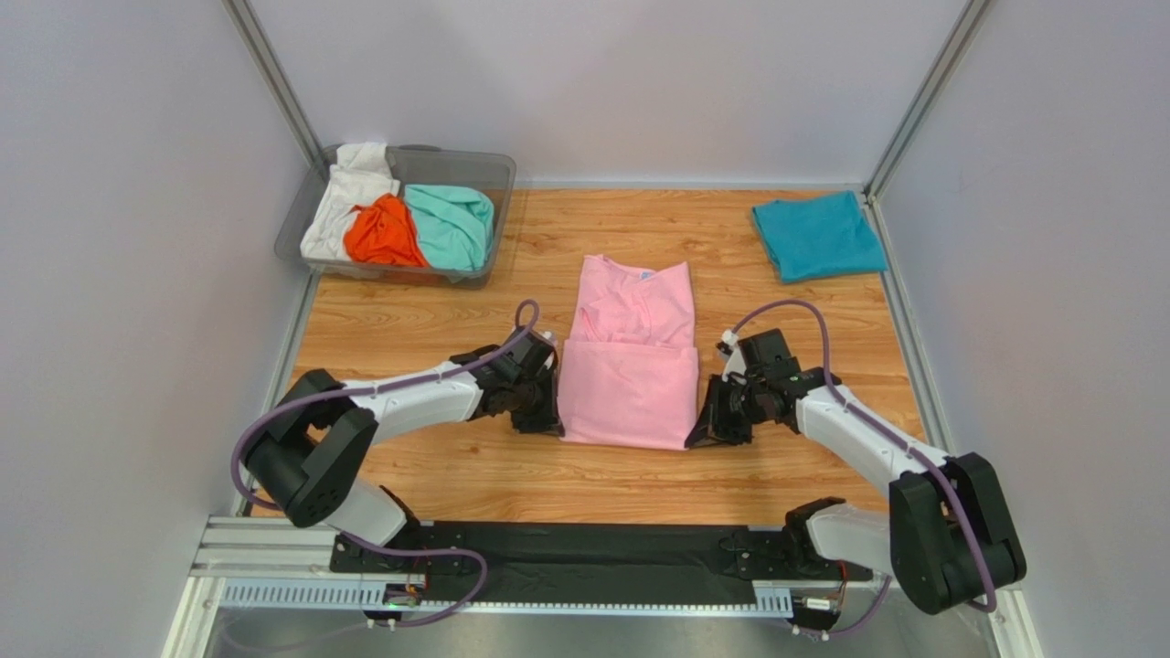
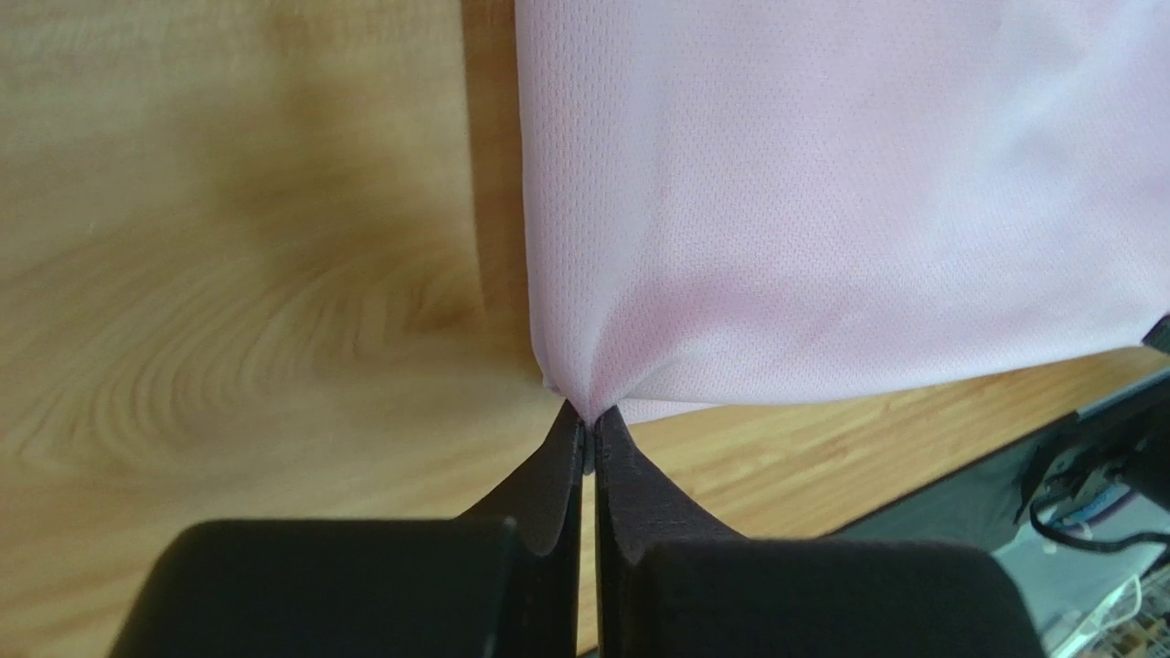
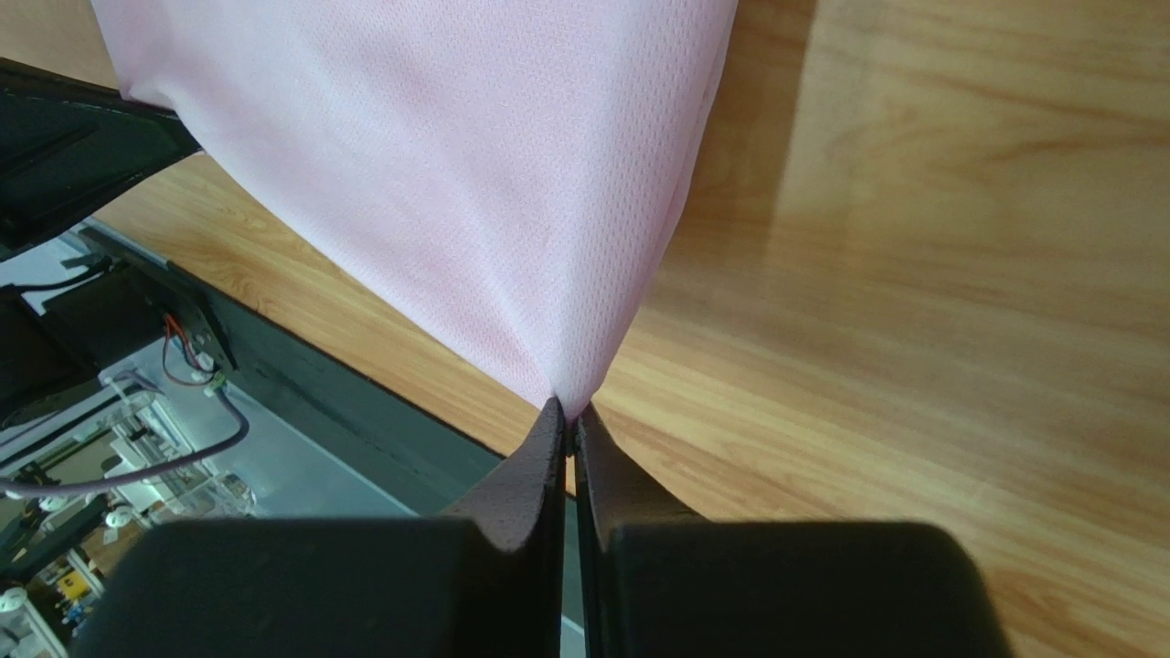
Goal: Fold and stack the t-shirts
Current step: Fold the tshirt
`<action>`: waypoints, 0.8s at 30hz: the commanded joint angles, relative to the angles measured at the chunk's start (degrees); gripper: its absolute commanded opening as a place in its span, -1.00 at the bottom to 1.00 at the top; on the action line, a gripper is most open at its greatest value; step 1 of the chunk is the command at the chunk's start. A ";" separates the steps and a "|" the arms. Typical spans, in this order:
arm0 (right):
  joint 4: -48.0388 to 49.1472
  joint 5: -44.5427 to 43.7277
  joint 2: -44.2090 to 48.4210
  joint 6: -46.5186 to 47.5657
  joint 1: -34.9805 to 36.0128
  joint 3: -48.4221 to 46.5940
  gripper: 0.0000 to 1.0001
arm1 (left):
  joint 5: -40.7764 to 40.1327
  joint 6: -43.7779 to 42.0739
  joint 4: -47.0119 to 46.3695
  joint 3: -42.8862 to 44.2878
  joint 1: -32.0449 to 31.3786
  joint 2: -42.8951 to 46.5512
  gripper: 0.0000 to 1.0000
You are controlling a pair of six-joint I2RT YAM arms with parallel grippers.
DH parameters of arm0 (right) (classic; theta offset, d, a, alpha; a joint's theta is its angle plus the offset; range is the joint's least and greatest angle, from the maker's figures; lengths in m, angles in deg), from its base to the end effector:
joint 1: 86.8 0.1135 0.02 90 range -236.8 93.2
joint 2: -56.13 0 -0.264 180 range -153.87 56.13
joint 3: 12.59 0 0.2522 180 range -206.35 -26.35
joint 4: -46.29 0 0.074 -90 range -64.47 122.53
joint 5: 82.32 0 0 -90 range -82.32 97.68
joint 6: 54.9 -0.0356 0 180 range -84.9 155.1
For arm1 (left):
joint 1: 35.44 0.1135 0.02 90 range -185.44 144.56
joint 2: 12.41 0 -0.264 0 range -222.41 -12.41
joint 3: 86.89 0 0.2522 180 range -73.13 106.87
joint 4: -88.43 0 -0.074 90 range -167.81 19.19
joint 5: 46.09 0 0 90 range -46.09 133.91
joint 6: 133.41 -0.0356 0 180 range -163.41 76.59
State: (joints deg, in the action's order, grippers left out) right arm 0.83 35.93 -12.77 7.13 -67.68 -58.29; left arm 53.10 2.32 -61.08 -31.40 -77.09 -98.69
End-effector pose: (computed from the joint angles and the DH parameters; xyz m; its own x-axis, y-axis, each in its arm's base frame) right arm 0.1788 0.0798 0.1623 -0.9889 0.0944 -0.1146 0.0142 0.8283 0.5600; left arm 0.1994 -0.1850 0.1521 -0.9683 -0.0848 -0.2351 0.0287 0.8966 -0.4419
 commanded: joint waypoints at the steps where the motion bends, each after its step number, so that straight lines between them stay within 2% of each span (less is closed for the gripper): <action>1: -6.24 2.07 4.55 0.90 0.40 -2.42 -0.99 | 0.57 -2.14 7.15 -0.95 -0.54 8.12 -1.00; 5: -13.90 5.40 8.78 1.95 1.18 -4.79 -0.99 | 1.00 -3.11 11.82 -1.31 -1.15 20.94 -1.00; 7: -18.71 12.49 10.27 2.74 1.97 -7.77 -0.99 | 3.28 -3.90 13.93 -0.09 -1.24 25.43 -1.00; 13: -24.80 21.49 14.14 0.81 3.65 -11.81 -0.99 | 1.97 -3.72 20.71 3.79 -1.24 32.66 -1.00; 18: -24.90 28.77 15.82 -2.43 3.65 -14.20 -1.00 | 0.39 -3.11 23.08 5.02 -1.24 39.25 -1.00; 24: -24.90 30.02 16.08 -4.11 3.56 -15.52 -0.99 | -2.42 -3.20 24.49 7.13 -1.24 40.75 -1.00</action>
State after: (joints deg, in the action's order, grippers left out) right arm -22.39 61.91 2.79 5.71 -64.32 -71.78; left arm 52.88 -0.26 -38.37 -27.11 -78.22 -58.08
